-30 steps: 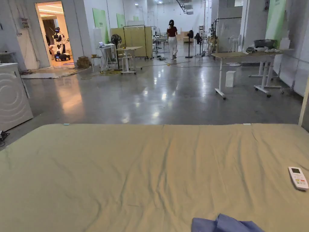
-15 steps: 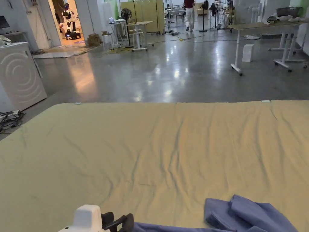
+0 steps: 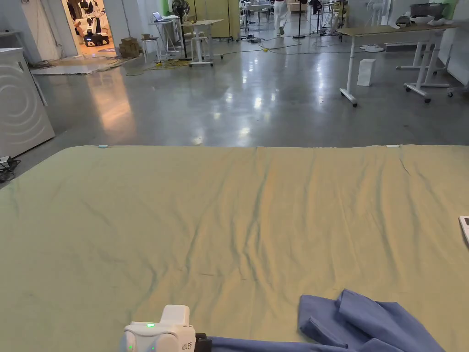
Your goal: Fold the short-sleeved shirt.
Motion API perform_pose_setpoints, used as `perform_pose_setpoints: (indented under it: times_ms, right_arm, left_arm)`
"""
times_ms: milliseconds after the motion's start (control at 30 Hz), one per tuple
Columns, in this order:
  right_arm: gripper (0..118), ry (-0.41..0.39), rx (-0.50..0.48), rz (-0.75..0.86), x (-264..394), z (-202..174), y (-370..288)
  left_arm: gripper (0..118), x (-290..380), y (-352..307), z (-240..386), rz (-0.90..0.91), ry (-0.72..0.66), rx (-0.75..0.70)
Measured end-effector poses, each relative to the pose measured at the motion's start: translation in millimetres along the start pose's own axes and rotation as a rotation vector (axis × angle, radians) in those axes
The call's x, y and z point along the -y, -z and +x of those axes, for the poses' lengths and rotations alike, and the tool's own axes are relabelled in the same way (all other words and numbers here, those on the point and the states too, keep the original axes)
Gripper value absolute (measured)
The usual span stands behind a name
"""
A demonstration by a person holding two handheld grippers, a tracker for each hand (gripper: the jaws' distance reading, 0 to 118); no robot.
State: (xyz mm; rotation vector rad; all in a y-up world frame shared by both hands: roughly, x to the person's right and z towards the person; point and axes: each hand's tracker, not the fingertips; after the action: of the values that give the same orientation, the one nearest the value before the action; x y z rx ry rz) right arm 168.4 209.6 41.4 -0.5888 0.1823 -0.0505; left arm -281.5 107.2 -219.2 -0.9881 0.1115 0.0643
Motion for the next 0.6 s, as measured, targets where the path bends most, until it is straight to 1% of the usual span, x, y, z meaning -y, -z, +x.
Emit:
perform_pose_setpoints:
  times_ms: [67, 100, 167, 267, 367, 400, 433, 467, 500, 533, 600]
  right_arm:
    - [0, 0.026, -0.005, -0.018, 3, 3, 3]
    - [0, 0.037, -0.011, -0.022, 5, 5, 6]
    - [0, 0.048, -0.018, -0.027, 3, 8, 11]
    - [0, 0.049, -0.024, -0.011, -13, 12, 27]
    - [2, 0.004, -0.004, 0.03, -47, 21, 58]
    - [11, -0.003, -0.003, 0.024, -61, 27, 72]
    - [35, -0.004, -0.006, 0.013, -75, 34, 90]
    - [48, 0.001, -0.017, 0.002, -87, 43, 107]
    - [57, 0.012, -0.039, -0.008, -103, 51, 126]
    - [62, 0.029, -0.052, -0.024, -115, 60, 147]
    - [69, 0.038, -0.036, -0.136, -134, 74, 194]
  left_arm:
    - [20, 4, 0, 9, 0.007, 0.045, -0.022]
    - [13, 3, 0, 13, -0.003, 0.063, -0.022]
    - [12, 2, 2, 21, -0.021, 0.104, -0.01]
    - [10, -3, 19, 29, -0.081, 0.148, -0.054]
    - [10, -15, 14, 37, -0.154, 0.195, -0.048]
    - [10, -19, 14, 36, -0.167, 0.19, -0.041]
    - [10, -21, 14, 34, -0.183, 0.178, -0.031]
    - [10, -23, 14, 33, -0.192, 0.173, -0.025]
    - [10, -25, 14, 32, -0.199, 0.171, -0.02]
    - [9, -24, 15, 32, -0.204, 0.171, -0.017]
    - [9, -25, 18, 30, -0.213, 0.172, -0.01]
